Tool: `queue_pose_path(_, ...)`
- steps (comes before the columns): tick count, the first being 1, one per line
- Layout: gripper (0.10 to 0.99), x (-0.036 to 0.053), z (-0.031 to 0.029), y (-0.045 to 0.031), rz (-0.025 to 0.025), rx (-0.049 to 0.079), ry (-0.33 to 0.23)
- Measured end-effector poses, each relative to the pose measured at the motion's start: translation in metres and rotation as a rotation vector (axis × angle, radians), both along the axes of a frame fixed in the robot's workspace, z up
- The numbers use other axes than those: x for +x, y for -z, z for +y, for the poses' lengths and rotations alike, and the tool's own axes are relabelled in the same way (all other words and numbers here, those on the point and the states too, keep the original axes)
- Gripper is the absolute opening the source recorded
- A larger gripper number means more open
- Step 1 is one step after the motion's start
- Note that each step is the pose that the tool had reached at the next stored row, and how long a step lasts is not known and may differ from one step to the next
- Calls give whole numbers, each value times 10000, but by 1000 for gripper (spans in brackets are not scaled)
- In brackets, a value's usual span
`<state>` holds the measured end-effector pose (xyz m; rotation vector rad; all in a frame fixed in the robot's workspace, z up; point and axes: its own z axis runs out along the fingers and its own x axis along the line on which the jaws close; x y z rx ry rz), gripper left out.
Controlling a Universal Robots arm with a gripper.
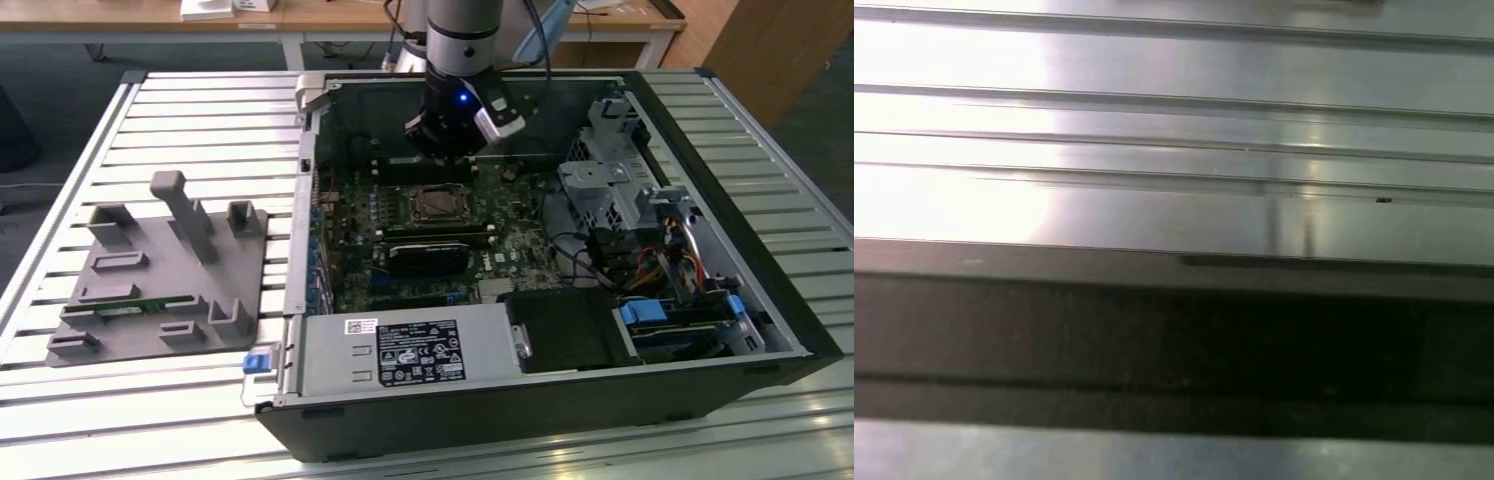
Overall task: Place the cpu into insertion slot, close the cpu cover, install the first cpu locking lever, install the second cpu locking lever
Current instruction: 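Install the first cpu locking lever, then install the second cpu locking lever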
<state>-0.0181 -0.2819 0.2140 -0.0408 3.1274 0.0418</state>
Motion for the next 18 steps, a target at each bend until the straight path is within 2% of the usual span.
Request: queue_pose_path(18,110,15,-45,0,0,0,1)
